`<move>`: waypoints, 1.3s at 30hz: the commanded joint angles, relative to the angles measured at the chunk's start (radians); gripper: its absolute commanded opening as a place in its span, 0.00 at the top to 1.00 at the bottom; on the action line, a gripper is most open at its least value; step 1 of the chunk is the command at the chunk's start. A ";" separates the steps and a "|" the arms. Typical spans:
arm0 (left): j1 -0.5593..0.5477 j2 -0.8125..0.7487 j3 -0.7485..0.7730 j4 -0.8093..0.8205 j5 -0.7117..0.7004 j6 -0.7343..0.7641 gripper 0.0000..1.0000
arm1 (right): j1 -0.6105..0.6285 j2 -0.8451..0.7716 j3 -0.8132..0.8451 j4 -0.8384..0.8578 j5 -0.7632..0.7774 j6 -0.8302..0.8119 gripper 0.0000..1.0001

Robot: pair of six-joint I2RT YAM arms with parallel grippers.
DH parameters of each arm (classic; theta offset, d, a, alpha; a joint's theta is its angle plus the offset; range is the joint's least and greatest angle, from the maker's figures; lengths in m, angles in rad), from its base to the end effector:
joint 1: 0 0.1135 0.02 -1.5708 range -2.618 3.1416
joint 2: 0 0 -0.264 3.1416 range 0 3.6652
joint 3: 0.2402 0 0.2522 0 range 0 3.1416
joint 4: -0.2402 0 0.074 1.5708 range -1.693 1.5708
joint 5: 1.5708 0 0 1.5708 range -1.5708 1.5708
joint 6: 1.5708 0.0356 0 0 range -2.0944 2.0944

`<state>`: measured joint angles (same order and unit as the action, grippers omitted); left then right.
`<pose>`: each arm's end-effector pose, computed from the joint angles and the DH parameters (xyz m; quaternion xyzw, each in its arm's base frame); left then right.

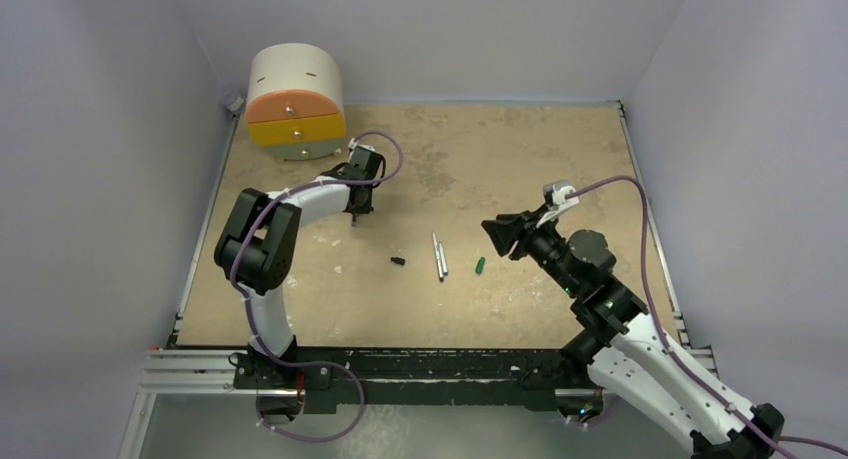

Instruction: Insert the pens into the pen caps

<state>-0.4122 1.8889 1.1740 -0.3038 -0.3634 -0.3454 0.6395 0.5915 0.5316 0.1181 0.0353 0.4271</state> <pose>0.3561 -0.1419 0.1576 -0.0176 0.9474 0.0624 0.3134 0.1278 0.0935 0.3123 -0.0600 0.6836 0.3593 0.6324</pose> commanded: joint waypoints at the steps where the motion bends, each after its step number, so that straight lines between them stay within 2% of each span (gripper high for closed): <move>1: 0.008 0.015 0.002 -0.018 0.012 0.016 0.75 | 0.003 0.060 -0.009 0.063 0.007 -0.001 0.56; 5: 0.007 -0.001 -0.012 -0.017 0.017 0.015 0.68 | 0.003 0.136 -0.007 0.076 -0.028 -0.032 0.50; 8: 0.004 -0.023 -0.016 -0.016 0.021 0.010 0.67 | 0.004 0.227 0.023 0.067 -0.045 -0.040 0.48; 10: 0.004 -0.047 -0.020 -0.008 0.025 0.005 0.67 | 0.003 0.302 0.052 0.061 -0.050 -0.042 0.49; 14: -0.006 -0.104 -0.016 -0.013 0.027 0.003 0.67 | 0.004 0.469 0.125 0.041 -0.010 -0.074 0.55; 20: -0.022 -0.210 -0.019 0.004 0.036 -0.003 0.68 | 0.011 0.720 0.231 -0.016 0.008 -0.042 0.55; 28: -0.095 -0.353 -0.013 0.002 0.023 0.000 0.68 | 0.061 0.879 0.284 -0.022 0.030 0.009 0.53; 33: -0.124 -0.379 -0.030 0.007 0.008 -0.008 0.68 | 0.120 0.970 0.315 -0.027 0.059 0.053 0.52; 39: -0.155 -0.422 -0.051 0.017 -0.010 -0.025 0.68 | 0.124 0.963 0.271 0.004 0.071 0.102 0.53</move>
<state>-0.5453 1.5299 1.1400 -0.3199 -0.3485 -0.3492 0.7670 1.5852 0.8066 0.0971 0.0624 0.4786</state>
